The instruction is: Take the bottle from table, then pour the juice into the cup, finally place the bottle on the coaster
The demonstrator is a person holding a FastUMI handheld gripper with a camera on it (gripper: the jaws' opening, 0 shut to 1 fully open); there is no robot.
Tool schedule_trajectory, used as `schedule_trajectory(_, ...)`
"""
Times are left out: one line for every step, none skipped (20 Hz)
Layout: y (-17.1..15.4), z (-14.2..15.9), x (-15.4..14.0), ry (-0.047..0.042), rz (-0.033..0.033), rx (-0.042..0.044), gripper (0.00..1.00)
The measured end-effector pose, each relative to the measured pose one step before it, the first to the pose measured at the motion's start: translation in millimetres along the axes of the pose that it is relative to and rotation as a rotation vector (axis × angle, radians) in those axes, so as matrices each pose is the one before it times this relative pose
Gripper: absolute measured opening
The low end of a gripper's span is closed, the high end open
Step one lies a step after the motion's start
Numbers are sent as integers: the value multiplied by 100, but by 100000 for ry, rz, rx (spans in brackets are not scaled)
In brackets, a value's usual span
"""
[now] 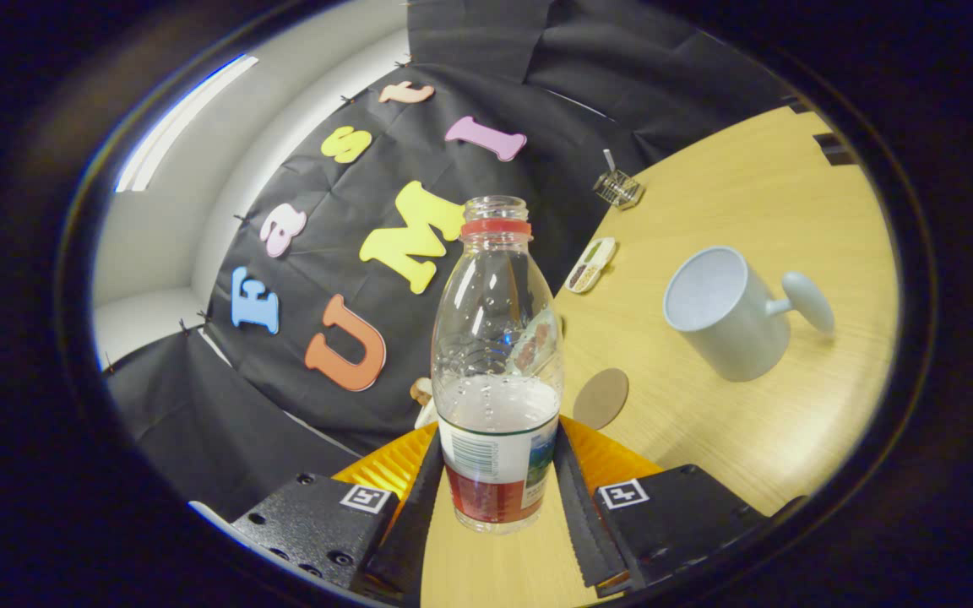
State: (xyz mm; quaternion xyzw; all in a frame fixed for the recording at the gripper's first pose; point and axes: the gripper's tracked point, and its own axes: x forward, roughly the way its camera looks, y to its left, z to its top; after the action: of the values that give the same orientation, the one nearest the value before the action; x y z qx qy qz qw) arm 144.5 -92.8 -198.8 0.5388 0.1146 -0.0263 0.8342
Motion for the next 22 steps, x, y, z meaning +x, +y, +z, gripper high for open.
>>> schedule_trajectory(45, -267, 225, 412, 646, 3188, 75)
schedule_trajectory(-186, 184, 169, -484, 447, 3699, 75)
schedule_trajectory(-51, 148, 147, -596, 716, 4463, 74)
schedule_trajectory(-40, 82, 195, -549, 772, 4830, 74)
schedule_trajectory(-63, 3, 175, -304, 516, 3232, 74)
schedule_trajectory(-48, -98, -64, -649, 403, 3415, 74)
schedule_trajectory(162, 100, 64, -726, 1320, 2800, 74)
schedule_trajectory(322, 29, -216, -702, 1210, 2900, 74)
schedule_trajectory(132, 101, 102, -844, 483, 2709, 74)
schedule_trajectory(7, 10, 8, -517, 94, 2316, 74)
schedule_trajectory(-24, 22, -89, -295, 104, 2498, 74)
schedule_trajectory(144, -114, 195, -78, 797, 2456, 74)
schedule_trajectory(219, -86, 179, -280, 983, 2661, 74)
schedule_trajectory(105, 16, 131, -250, 198, 1980, 74)
schedule_trajectory(68, -18, 222, -135, 110, 1480, 74)
schedule_trajectory(84, -83, 103, -242, 394, 1016, 74)
schedule_trajectory(78, -230, -71, -410, 244, 1249, 74)
schedule_trajectory(146, 202, -128, -574, 480, 1222, 74)
schedule_trajectory(105, 172, 41, -1008, 593, 1414, 74)
schedule_trajectory(176, 303, 136, -1207, 598, 2698, 74)
schedule_trajectory(137, 154, -124, -208, 555, 2590, 74)
schedule_trajectory(187, -32, 26, 51, 466, 1484, 74)
